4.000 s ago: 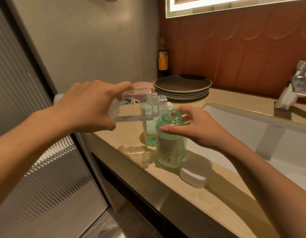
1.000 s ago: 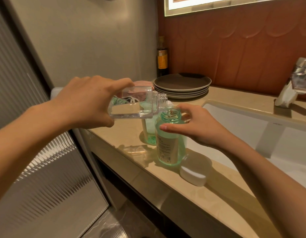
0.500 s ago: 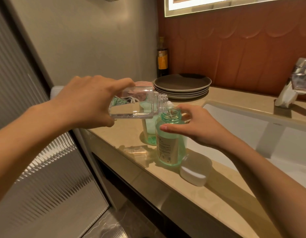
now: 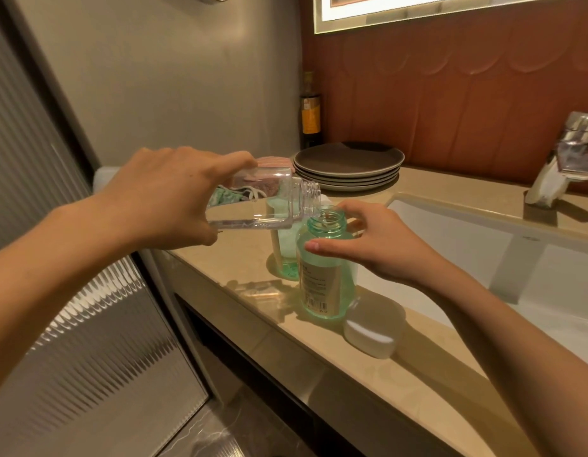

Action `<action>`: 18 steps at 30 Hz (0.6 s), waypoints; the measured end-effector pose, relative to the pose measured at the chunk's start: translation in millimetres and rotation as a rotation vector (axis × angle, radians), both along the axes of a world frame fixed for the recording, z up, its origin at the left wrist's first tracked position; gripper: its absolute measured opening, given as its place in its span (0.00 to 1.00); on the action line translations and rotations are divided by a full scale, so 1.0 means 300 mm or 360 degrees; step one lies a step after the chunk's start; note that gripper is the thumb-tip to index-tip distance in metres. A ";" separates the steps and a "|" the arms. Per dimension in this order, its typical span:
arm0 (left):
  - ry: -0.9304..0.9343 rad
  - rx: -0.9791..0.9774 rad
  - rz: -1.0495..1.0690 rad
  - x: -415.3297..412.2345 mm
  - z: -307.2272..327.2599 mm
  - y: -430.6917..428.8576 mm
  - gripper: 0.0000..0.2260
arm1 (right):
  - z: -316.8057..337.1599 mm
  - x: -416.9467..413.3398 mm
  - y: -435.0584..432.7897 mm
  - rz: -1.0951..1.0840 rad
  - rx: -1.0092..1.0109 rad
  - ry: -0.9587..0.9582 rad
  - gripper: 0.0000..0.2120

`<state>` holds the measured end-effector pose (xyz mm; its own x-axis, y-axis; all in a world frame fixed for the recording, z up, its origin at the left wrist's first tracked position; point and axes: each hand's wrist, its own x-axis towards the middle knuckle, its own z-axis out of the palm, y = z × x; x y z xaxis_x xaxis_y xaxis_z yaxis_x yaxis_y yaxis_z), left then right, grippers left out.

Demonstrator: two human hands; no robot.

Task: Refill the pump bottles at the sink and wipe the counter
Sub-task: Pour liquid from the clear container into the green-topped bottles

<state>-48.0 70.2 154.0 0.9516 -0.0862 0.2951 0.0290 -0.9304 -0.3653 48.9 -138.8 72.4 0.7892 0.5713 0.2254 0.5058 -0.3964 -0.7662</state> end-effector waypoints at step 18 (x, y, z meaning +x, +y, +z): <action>-0.0032 0.0027 -0.0044 0.003 0.001 0.002 0.36 | 0.003 -0.002 0.000 0.0013 -0.0010 0.0008 0.25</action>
